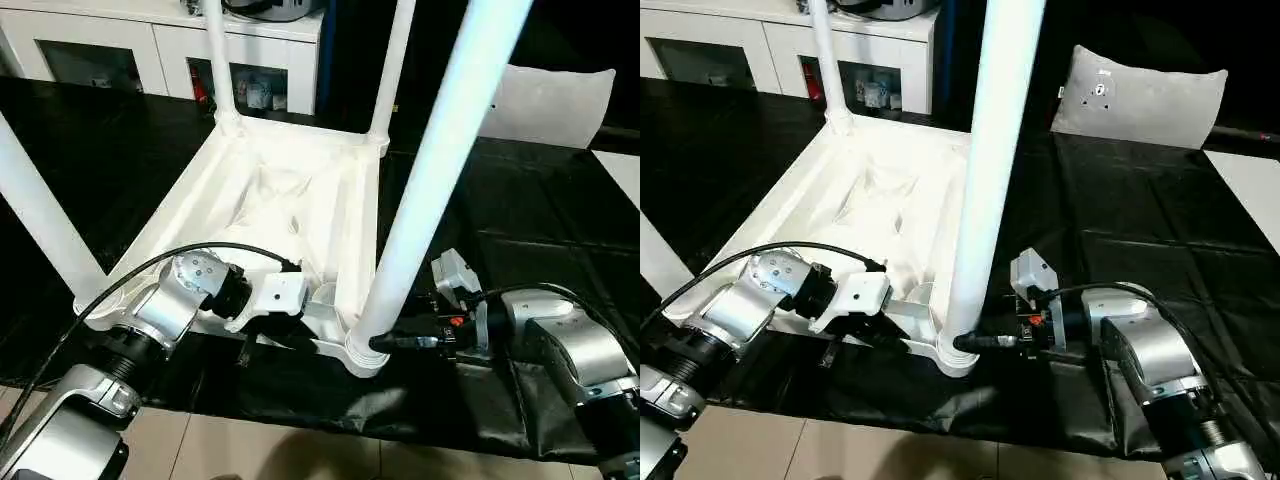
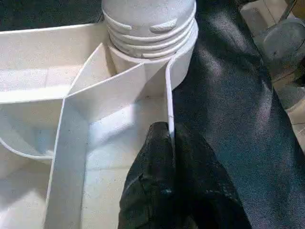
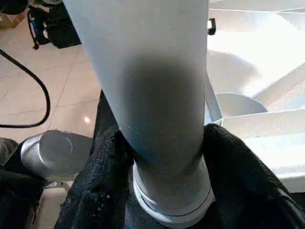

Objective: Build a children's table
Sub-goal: Rotate leg to tighten

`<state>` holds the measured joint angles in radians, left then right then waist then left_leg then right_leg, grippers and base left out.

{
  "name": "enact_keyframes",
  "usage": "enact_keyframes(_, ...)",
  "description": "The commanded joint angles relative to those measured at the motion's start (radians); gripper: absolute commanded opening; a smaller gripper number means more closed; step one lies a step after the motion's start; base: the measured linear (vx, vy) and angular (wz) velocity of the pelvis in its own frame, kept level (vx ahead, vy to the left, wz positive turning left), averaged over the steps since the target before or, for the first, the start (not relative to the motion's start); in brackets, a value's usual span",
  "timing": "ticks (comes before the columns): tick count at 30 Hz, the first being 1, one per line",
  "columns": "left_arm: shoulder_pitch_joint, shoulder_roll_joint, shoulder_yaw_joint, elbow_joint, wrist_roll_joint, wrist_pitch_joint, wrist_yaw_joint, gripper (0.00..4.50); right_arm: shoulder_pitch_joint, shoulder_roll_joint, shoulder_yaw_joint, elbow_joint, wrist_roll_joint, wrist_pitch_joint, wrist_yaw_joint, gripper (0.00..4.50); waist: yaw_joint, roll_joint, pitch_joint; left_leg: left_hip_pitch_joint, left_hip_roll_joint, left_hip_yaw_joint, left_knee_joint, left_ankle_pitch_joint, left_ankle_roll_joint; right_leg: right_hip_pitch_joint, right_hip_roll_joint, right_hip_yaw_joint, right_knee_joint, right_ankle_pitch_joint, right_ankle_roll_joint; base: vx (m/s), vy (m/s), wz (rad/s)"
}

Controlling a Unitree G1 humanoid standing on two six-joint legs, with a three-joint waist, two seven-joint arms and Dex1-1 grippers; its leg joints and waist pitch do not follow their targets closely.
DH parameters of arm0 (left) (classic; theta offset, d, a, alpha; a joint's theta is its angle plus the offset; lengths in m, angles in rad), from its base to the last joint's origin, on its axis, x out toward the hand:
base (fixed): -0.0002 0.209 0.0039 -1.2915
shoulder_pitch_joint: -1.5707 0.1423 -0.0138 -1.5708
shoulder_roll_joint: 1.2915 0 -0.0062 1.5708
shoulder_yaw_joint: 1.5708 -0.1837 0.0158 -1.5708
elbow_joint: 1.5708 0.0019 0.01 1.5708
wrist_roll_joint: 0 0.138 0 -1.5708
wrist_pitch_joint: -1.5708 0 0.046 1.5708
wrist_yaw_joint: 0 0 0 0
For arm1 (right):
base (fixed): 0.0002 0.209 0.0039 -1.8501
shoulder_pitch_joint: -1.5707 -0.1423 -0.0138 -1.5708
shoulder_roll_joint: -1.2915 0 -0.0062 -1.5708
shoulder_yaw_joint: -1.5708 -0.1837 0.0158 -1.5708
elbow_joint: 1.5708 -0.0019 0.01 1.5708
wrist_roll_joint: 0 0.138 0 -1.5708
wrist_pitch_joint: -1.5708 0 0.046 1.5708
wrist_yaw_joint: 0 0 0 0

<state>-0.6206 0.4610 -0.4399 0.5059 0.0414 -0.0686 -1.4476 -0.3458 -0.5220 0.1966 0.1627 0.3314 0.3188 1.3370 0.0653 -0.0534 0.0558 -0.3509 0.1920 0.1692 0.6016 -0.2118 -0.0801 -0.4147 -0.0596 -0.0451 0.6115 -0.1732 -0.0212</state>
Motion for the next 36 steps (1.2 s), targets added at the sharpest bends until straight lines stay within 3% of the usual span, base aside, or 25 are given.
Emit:
enact_keyframes(1, -0.009, -0.013, -0.026, -0.010, 0.006, 0.005, -0.025, 0.00, 0.008, 0.007, -0.008, -0.033, 0.039, 0.038, 0.006, 2.00, -0.002, -0.006, -0.068, -0.001, 0.036, 0.000, -0.064, -0.078, 0.067, 0.064, -0.071, 0.043, -0.062, -0.178, -0.218, 0.000, 0.000, 0.00)
enact_keyframes(4, -0.004, -0.018, -0.016, -0.022, -0.002, 0.054, -0.005, 0.00, 0.030, 0.024, -0.021, -0.075, 0.074, 0.097, -0.028, 1.95, 0.001, -0.003, -0.068, 0.001, 0.037, 0.001, -0.064, -0.073, 0.065, 0.063, -0.070, 0.044, -0.061, -0.166, -0.219, 0.000, 0.000, 0.00)
enact_keyframes(5, -0.002, -0.030, 0.001, -0.033, -0.006, 0.116, 0.034, 0.00, 0.056, 0.038, -0.019, -0.125, 0.099, 0.154, -0.064, 1.94, 0.001, -0.003, -0.068, 0.001, 0.037, 0.000, -0.066, -0.072, 0.061, 0.064, -0.071, 0.044, -0.061, -0.168, -0.218, 0.000, 0.000, 0.00)
enact_keyframes(7, 0.000, -0.044, 0.015, -0.041, -0.014, 0.160, 0.062, 0.00, 0.073, 0.054, -0.014, -0.150, 0.094, 0.174, -0.104, 1.94, 0.001, -0.003, -0.065, 0.002, 0.037, 0.001, -0.067, -0.083, 0.053, 0.061, -0.071, 0.044, -0.064, -0.190, -0.213, 0.000, 0.000, 0.00)
enact_keyframes(9, 0.001, -0.072, 0.035, -0.064, -0.013, 0.252, 0.131, 0.00, 0.097, 0.109, -0.003, -0.168, 0.037, 0.186, -0.230, 1.94, 0.000, 0.000, -0.061, 0.005, 0.037, 0.000, -0.070, -0.113, 0.031, 0.058, -0.072, 0.044, -0.071, -0.257, -0.197, 0.000, 0.000, 0.00)
enact_keyframes(11, 0.000, -0.108, 0.054, -0.082, -0.009, 0.330, 0.205, 0.00, 0.104, 0.184, -0.012, -0.162, -0.011, 0.199, -0.374, 1.94, -0.008, -0.002, -0.055, 0.004, 0.029, -0.004, -0.073, -0.177, 0.001, 0.054, -0.073, 0.040, -0.090, -0.439, -0.135, 0.000, 0.000, 0.00)
enact_keyframes(12, -0.003, -0.146, 0.066, -0.093, -0.009, 0.385, 0.265, 0.00, 0.100, 0.257, -0.035, -0.151, -0.028, 0.229, -0.495, 1.94, -0.011, -0.004, -0.053, 0.003, 0.027, -0.005, -0.074, -0.191, -0.002, 0.051, -0.072, 0.039, -0.096, -0.480, -0.119, 0.000, 0.000, 0.00)
enact_keyframes(13, -0.004, -0.158, 0.070, -0.097, -0.008, 0.402, 0.284, 0.00, 0.099, 0.279, -0.042, -0.150, -0.032, 0.242, -0.533, 1.93, -0.024, -0.003, -0.047, 0.000, 0.021, -0.009, -0.076, -0.226, -0.017, 0.048, -0.071, 0.031, -0.106, -0.581, -0.081, -0.052, -0.004, -0.09)
enact_keyframes(15, -0.007, -0.189, 0.076, -0.102, -0.001, 0.434, 0.331, 0.00, 0.094, 0.327, -0.056, -0.145, -0.056, 0.257, -0.623, 1.93, -0.040, -0.008, -0.050, -0.007, 0.015, -0.019, -0.076, -0.244, -0.025, 0.058, -0.075, 0.020, -0.119, -0.675, -0.021, -0.052, 0.014, -0.16)
enact_keyframes(16, -0.011, -0.224, 0.084, -0.103, 0.000, 0.460, 0.375, 0.00, 0.087, 0.373, -0.069, -0.132, -0.080, 0.257, -0.705, 1.93, -0.048, 0.000, -0.050, -0.001, 0.018, -0.020, -0.076, -0.256, -0.026, 0.048, -0.074, 0.020, -0.125, -0.676, -0.016, 0.000, 0.000, 0.00)
enact_keyframes(17, -0.019, -0.267, 0.097, -0.101, 0.002, 0.489, 0.434, 0.00, 0.076, 0.432, -0.094, -0.114, -0.108, 0.261, -0.818, 1.93, -0.058, 0.001, -0.054, 0.002, 0.019, -0.022, -0.076, -0.267, -0.023, 0.047, -0.073, 0.016, -0.126, -0.647, -0.030, 0.000, 0.000, 0.00)
enact_keyframes(19, -0.031, -0.320, 0.110, -0.096, 0.008, 0.514, 0.504, 0.00, 0.060, 0.505, -0.127, -0.089, -0.132, 0.266, -0.955, 1.93, -0.070, 0.002, -0.057, -0.005, 0.020, -0.028, -0.081, -0.265, -0.020, 0.054, -0.073, 0.010, -0.123, -0.593, -0.050, 0.000, 0.000, 0.00)
enact_keyframes(21, -0.040, -0.356, 0.120, -0.094, 0.012, 0.523, 0.552, 0.00, 0.046, 0.545, -0.146, -0.076, -0.133, 0.247, -1.012, 1.93, -0.074, 0.013, -0.058, 0.004, 0.024, -0.027, -0.083, -0.267, -0.007, 0.049, -0.073, 0.016, -0.122, -0.518, -0.077, 0.000, 0.000, 0.00)
enact_keyframes(22, -0.045, -0.375, 0.124, -0.093, 0.013, 0.526, 0.575, 0.00, 0.038, 0.562, -0.156, -0.066, -0.129, 0.225, -1.028, 2.27, -0.078, 0.009, -0.061, 0.002, 0.027, -0.023, -0.082, -0.253, 0.000, 0.049, -0.071, 0.020, -0.117, -0.443, -0.106, 0.000, 0.000, 0.00)
enact_keyframes(23, -0.049, -0.397, 0.130, -0.095, 0.020, 0.527, 0.605, 0.00, 0.026, 0.585, -0.175, -0.057, -0.132, 0.205, -1.056, 2.27, -0.076, 0.008, -0.064, -0.001, 0.027, -0.020, -0.081, -0.222, 0.008, 0.054, -0.071, 0.023, -0.108, -0.368, -0.131, 0.000, 0.000, 0.00)
enact_keyframes(25, -0.052, -0.415, 0.133, -0.098, 0.027, 0.520, 0.629, 0.00, 0.011, 0.604, -0.203, -0.044, -0.130, 0.183, -1.086, 2.61, -0.077, 0.010, -0.065, -0.004, 0.026, -0.016, -0.080, -0.191, 0.020, 0.057, -0.069, 0.026, -0.103, -0.304, -0.158, 0.000, 0.000, 0.00)
enact_keyframes(32, -0.017, -0.360, 0.108, -0.140, 0.044, 0.500, 0.596, 0.00, 0.041, 0.543, -0.189, -0.088, -0.162, 0.154, -1.054, 3.25, -0.058, 0.010, -0.074, -0.010, 0.025, -0.009, -0.073, -0.042, 0.067, 0.072, -0.070, 0.028, -0.082, -0.123, -0.202, 0.000, 0.000, 0.00)
enact_keyframes(36, 0.004, -0.315, 0.104, -0.149, 0.044, 0.472, 0.552, 0.00, 0.067, 0.477, -0.189, -0.119, -0.165, 0.102, -0.976, 3.47, -0.053, 0.013, -0.074, -0.008, 0.029, -0.007, -0.073, -0.041, 0.080, 0.071, -0.069, 0.027, -0.077, -0.088, -0.220, 0.000, 0.000, 0.00)
